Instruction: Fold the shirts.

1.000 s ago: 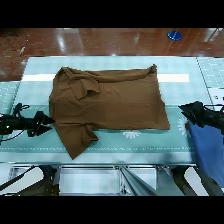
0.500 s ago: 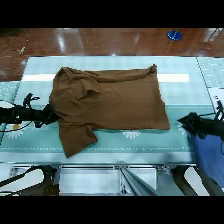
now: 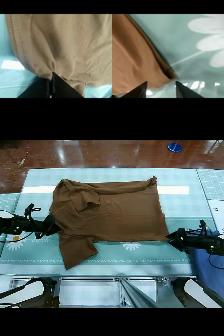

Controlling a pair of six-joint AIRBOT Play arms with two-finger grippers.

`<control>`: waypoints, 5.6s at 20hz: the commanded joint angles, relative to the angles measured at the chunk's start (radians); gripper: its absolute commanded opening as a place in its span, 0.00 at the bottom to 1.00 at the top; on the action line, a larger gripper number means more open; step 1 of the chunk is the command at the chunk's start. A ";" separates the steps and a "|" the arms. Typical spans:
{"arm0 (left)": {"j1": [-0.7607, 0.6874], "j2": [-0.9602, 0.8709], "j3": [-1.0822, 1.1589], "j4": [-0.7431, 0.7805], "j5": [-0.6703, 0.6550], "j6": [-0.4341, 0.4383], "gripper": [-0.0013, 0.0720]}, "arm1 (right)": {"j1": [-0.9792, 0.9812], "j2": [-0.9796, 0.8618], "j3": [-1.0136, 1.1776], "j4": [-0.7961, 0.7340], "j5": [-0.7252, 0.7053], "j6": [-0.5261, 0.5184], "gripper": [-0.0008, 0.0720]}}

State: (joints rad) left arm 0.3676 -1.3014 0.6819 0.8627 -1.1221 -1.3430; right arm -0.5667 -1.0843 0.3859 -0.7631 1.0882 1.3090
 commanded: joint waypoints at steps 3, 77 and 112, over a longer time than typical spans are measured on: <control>-0.002 0.000 0.002 -0.004 -0.017 -0.001 0.05 | 0.138 -0.161 0.052 0.143 -0.129 -0.037 0.56; -0.300 -0.448 0.830 0.484 -0.370 -0.111 0.08 | 0.297 -0.674 1.062 -0.291 0.368 0.069 0.16; -0.173 0.311 -0.379 0.015 0.048 -0.076 0.05 | -0.189 0.114 0.161 -0.333 0.175 0.129 0.58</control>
State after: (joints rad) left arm 0.2356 -0.9886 0.2871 0.8883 -1.0870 -1.4475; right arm -0.7078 -0.9771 0.5732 -0.7578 1.1458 1.2659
